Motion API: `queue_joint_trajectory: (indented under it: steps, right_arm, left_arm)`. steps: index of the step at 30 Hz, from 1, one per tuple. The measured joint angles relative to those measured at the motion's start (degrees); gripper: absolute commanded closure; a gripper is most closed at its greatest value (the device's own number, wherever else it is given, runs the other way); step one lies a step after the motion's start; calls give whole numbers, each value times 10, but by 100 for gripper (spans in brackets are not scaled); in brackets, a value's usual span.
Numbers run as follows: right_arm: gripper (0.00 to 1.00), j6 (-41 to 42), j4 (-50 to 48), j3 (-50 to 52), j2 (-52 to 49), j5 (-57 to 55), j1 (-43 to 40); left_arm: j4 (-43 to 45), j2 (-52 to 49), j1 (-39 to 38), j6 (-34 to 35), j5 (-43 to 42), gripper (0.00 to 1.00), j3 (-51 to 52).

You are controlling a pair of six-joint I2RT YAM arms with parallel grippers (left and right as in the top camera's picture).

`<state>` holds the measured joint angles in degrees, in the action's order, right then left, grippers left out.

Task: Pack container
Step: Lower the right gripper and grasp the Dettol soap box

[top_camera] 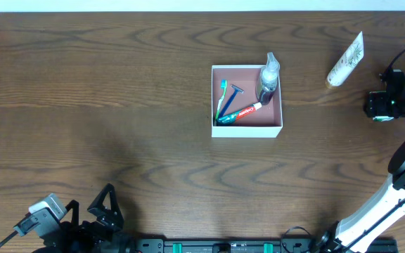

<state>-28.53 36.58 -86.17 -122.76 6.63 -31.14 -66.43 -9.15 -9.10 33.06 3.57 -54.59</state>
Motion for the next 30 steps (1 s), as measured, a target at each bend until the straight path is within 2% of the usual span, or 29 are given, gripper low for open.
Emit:
queue_joint_trajectory:
  steps: [4, 10, 20, 30]
  right_arm:
    - [31, 0, 0, 0, 0, 0, 0]
    - [54, 3, 0, 0, 0, 0, 0]
    - [60, 38, 0, -3, 0, 2, -2]
    - [64, 94, 55, -54, 30, 44, -2]
  left_arm:
    - [0, 0, 0, 0, 0, 2, 0]
    - [0, 0, 0, 0, 0, 2, 0]
    - [0, 0, 0, 0, 0, 2, 0]
    - [0, 0, 0, 0, 0, 2, 0]
